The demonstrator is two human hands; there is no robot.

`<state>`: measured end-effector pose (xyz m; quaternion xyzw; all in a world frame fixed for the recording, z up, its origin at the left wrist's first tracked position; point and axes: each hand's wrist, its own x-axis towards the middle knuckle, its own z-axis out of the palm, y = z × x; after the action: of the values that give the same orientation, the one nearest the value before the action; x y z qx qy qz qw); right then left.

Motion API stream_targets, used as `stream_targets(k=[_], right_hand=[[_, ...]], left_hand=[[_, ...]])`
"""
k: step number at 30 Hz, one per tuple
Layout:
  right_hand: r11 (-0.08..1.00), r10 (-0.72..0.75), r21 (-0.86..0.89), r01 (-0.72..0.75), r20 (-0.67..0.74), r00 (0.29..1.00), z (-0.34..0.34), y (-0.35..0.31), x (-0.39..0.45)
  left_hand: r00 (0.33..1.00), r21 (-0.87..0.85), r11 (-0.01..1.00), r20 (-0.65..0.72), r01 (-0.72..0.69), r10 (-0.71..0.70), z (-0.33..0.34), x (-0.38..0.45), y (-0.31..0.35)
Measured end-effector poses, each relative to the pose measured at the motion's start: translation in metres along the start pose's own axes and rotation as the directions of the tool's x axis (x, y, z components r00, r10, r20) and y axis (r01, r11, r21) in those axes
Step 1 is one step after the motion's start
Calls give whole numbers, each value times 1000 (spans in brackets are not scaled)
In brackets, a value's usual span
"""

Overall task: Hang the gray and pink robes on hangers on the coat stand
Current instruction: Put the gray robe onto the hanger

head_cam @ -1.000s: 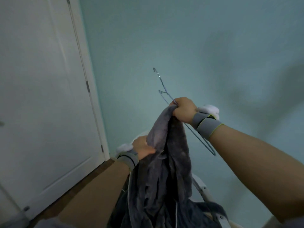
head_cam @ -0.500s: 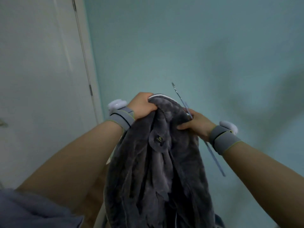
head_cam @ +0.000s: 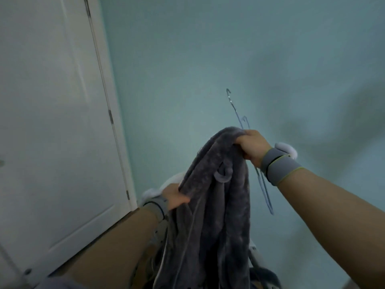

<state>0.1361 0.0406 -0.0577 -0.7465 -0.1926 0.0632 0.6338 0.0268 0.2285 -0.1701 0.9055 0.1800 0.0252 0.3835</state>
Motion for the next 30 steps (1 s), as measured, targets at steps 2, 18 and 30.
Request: stream_targets(k=[2, 18, 30], right_hand=[[990, -1, -140, -4, -37, 999, -14, 8, 2], [958, 2, -288, -16, -49, 999, -63, 48, -5], [642, -94, -766, -40, -130, 987, -96, 36, -24]], left_hand=[[989, -346, 937, -109, 56, -99, -18, 4, -1], [963, -173, 983, -271, -56, 8, -65, 27, 37], [983, -23, 998, -171, 58, -61, -46, 39, 30]])
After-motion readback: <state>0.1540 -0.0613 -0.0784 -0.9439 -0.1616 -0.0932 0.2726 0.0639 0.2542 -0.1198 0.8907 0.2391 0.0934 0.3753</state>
